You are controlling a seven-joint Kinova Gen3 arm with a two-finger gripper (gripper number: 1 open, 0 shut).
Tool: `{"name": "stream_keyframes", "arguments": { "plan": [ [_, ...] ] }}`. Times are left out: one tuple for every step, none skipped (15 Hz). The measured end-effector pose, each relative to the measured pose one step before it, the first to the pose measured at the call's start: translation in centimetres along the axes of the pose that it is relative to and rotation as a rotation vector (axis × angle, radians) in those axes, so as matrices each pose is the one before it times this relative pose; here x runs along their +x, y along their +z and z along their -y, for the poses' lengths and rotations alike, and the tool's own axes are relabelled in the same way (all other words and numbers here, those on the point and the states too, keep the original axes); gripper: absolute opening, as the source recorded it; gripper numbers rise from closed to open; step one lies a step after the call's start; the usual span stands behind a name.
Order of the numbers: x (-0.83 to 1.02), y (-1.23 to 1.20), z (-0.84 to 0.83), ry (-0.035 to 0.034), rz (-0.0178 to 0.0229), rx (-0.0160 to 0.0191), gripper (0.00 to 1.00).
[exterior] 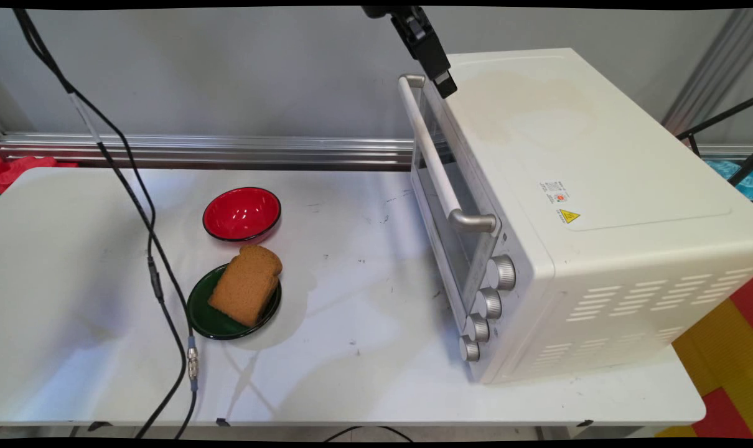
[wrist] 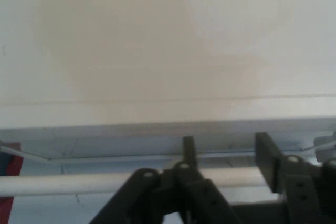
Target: Open the oven
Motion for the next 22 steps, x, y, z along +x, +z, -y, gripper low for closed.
{"name": "stream_keyframes", "arguments": {
  "plan": [
    [0.076, 0.073, -0.029, 0.00051, 0.00485, -0.00077, 0.00],
    [0.066, 0.119, -0.029, -0.00058, 0.00502, -0.00047, 0.00],
    [0.037, 0.153, -0.017, -0.00112, 0.00383, 0.00024, 0.00],
    [0.026, 0.141, -0.004, -0.00070, 0.00146, 0.00073, 0.00],
    [-0.004, 0.211, 0.011, -0.00036, -0.00107, 0.00223, 0.00],
    [-0.035, 0.252, 0.020, 0.00108, -0.00175, 0.00280, 0.00],
    [-0.105, 0.298, 0.040, 0.00178, -0.00254, 0.00414, 0.00],
    [-0.138, 0.373, 0.010, 0.00299, -0.00145, 0.00322, 0.00],
    [-0.241, 0.391, 0.021, -0.00300, -0.00016, 0.00338, 0.00],
    [-0.238, 0.397, -0.058, -0.00335, 0.00136, 0.00108, 0.00],
    [-0.289, 0.505, -0.097, -0.00417, 0.00179, 0.00048, 0.00],
    [-0.249, 0.514, -0.088, -0.00381, -0.00058, 0.00040, 0.00],
    [-0.183, 0.510, -0.070, -0.00276, -0.00087, 0.00051, 0.00],
    [-0.133, 0.409, -0.050, -0.00196, -0.00069, 0.00076, 0.00],
    [-0.134, 0.453, -0.039, -0.00231, -0.00045, 0.00168, 0.00],
    [-0.123, 0.366, -0.014, -0.00237, -0.00121, 0.00203, 0.00],
    [-0.100, 0.415, 0.001, -0.00271, -0.00271, 0.00233, 0.00],
    [-0.064, 0.400, 0.014, -0.00184, -0.00359, 0.00186, 0.00],
    [-0.042, 0.315, 0.017, -0.00155, -0.00271, 0.00156, 0.00],
    [-0.062, 0.349, 0.034, -0.00163, -0.00237, 0.00286, 0.00],
    [-0.096, 0.310, 0.056, -0.00184, -0.00148, 0.00336, 0.00],
    [-0.070, 0.297, 0.035, -0.00088, -0.00094, 0.00246, 0.00]
  ]
}}
